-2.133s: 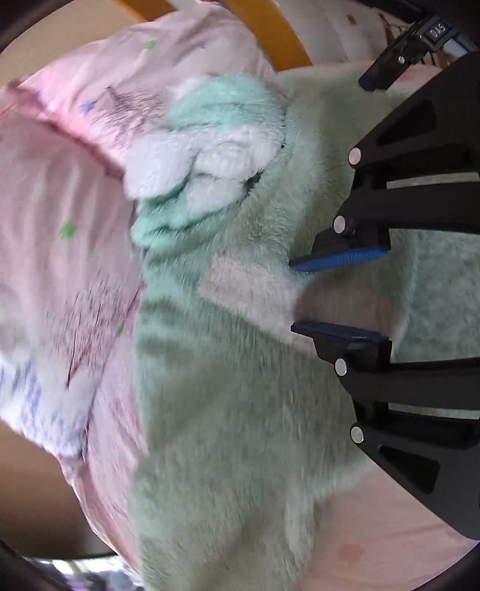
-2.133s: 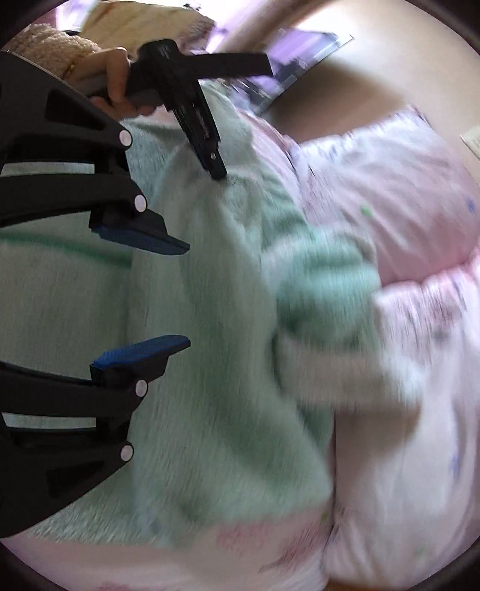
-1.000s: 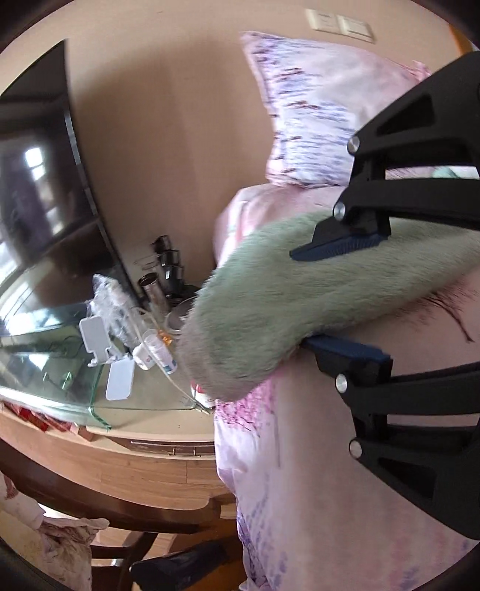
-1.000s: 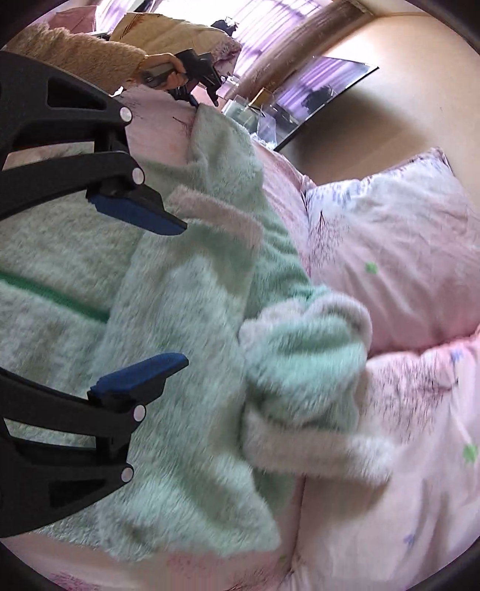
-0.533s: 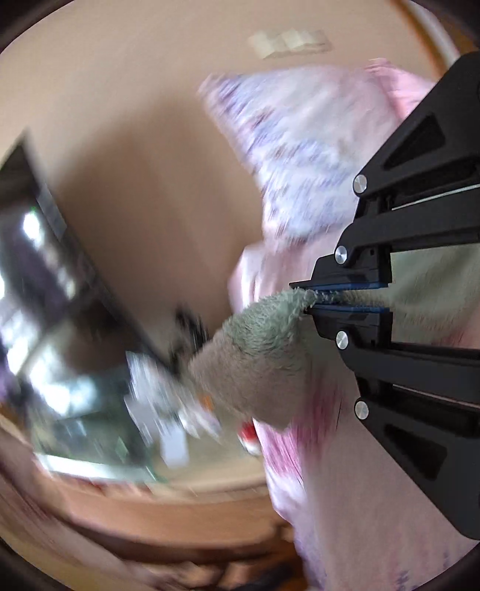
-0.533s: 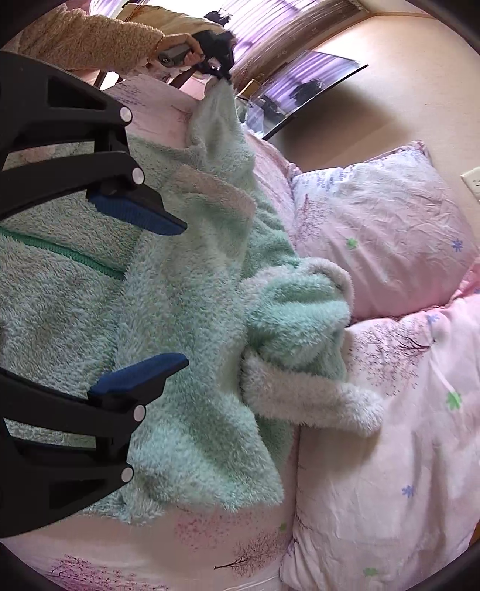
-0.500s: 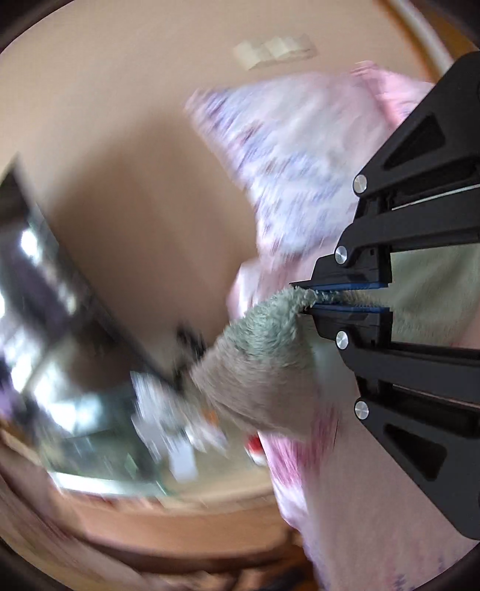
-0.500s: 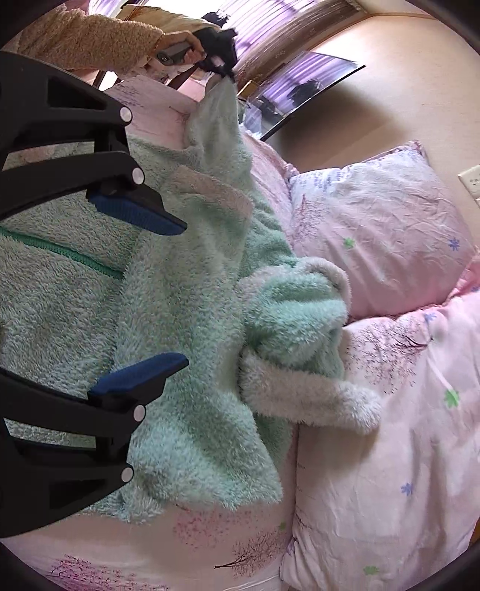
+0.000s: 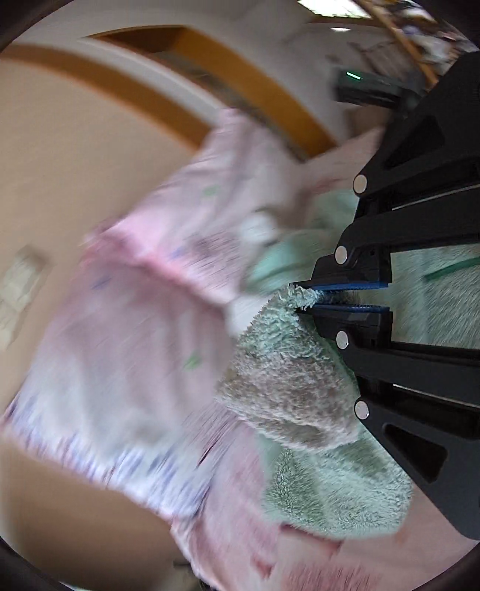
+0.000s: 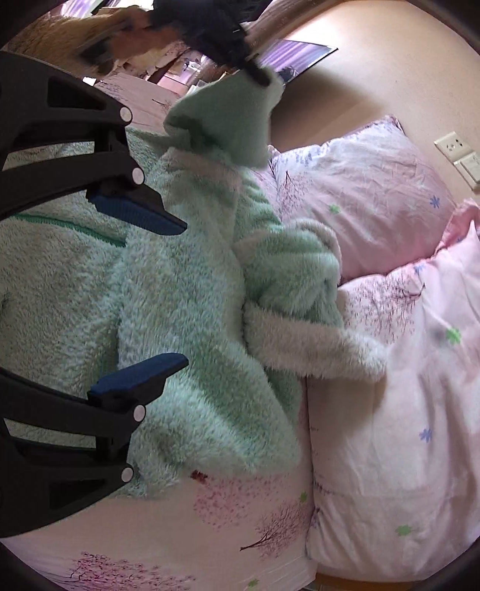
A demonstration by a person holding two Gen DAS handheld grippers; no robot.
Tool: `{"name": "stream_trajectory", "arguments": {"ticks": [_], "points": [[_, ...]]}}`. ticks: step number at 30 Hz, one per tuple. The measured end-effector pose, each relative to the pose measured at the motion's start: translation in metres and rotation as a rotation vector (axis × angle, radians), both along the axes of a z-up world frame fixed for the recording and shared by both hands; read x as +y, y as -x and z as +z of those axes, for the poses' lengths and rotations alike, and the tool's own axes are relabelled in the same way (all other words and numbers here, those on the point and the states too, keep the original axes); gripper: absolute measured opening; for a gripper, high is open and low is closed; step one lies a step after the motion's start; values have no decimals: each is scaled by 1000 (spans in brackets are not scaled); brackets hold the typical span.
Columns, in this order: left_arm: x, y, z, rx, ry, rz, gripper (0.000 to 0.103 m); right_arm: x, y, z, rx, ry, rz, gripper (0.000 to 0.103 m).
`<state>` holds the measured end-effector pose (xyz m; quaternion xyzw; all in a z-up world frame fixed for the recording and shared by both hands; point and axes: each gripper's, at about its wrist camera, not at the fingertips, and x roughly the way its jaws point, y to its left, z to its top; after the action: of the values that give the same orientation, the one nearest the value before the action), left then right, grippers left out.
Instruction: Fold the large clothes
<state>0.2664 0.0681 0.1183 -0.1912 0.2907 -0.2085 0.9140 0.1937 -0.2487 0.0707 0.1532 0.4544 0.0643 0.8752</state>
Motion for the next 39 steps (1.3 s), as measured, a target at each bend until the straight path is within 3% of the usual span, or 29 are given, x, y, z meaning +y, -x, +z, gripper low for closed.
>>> {"name": "stream_trajectory", "arguments": {"ticks": [7,10,11,12,13,15,17,20,23,27,29,33,39], "points": [[-86,7,-46,16,-186,-124,4,-10,1,-1,-4,16,-19,66],[-111,12,-69,67,-271,-207,6,-8,-1,0,-13,20,-13,66],[-116,14,-75,89,-280,-237,14,-7,-2,1,-16,22,-8,66],[-115,15,-77,106,-272,-258,32,-5,-2,2,-21,25,1,66],[-112,16,-78,120,-251,-279,43,-4,-2,3,-25,28,9,66],[-94,23,-73,137,-136,-331,71,2,-1,7,-43,39,39,66],[-68,31,-67,151,-14,-358,77,10,-1,12,-65,50,81,66],[-15,37,-60,156,87,-276,77,35,1,17,-95,51,195,65],[41,39,-58,139,28,-62,76,72,3,18,-119,92,328,62],[85,43,-60,168,-4,89,76,138,15,17,-204,264,531,60],[97,46,-65,189,-34,123,76,167,24,10,-237,410,611,58],[102,47,-75,221,-74,143,76,193,40,-7,-294,625,666,59],[104,45,-82,238,-86,130,76,191,43,-32,-287,777,681,65]]}}
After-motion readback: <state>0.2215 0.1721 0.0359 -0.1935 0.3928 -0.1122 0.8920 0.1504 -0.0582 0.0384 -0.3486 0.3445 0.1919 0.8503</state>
